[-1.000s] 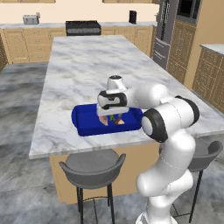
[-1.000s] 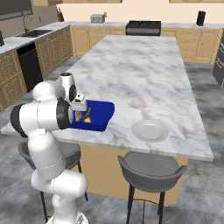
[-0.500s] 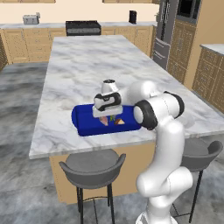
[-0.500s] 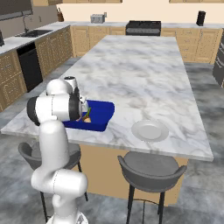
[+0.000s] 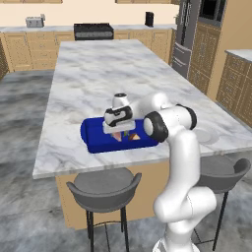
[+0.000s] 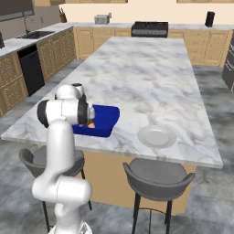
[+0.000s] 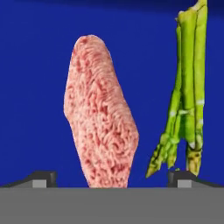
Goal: Create a steak meal by picking up the steak and asparagus from the tray and placing them on the plate. Leave the mushroom on the tray.
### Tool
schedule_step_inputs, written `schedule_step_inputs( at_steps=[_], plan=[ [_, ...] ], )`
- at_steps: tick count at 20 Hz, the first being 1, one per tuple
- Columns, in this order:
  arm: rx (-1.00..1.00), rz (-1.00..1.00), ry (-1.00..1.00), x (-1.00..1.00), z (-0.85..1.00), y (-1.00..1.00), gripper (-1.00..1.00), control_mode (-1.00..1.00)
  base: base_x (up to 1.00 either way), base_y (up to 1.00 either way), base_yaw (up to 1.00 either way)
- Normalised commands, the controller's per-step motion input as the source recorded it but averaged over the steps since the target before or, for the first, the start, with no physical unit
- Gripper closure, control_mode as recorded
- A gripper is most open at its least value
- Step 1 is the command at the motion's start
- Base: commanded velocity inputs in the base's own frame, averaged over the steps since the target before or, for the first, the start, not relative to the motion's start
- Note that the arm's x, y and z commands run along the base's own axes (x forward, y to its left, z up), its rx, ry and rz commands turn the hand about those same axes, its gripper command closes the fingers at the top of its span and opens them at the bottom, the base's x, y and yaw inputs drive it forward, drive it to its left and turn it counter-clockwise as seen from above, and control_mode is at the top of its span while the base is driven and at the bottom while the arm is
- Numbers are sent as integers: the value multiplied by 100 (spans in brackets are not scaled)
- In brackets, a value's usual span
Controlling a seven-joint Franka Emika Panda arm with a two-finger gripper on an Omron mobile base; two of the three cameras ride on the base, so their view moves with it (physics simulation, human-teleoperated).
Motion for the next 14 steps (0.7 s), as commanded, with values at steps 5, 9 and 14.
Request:
schedule_step_inputs(
  at_steps=[5, 9, 14],
  plan=[
    [0, 0, 0, 31, -33, 0, 100, -100, 0, 0, 0],
    [0, 0, 0, 1, -36, 9, 100, -100, 0, 0, 0],
    [0, 0, 0, 0, -12, 0, 100, -100, 0, 0, 0]
  ],
)
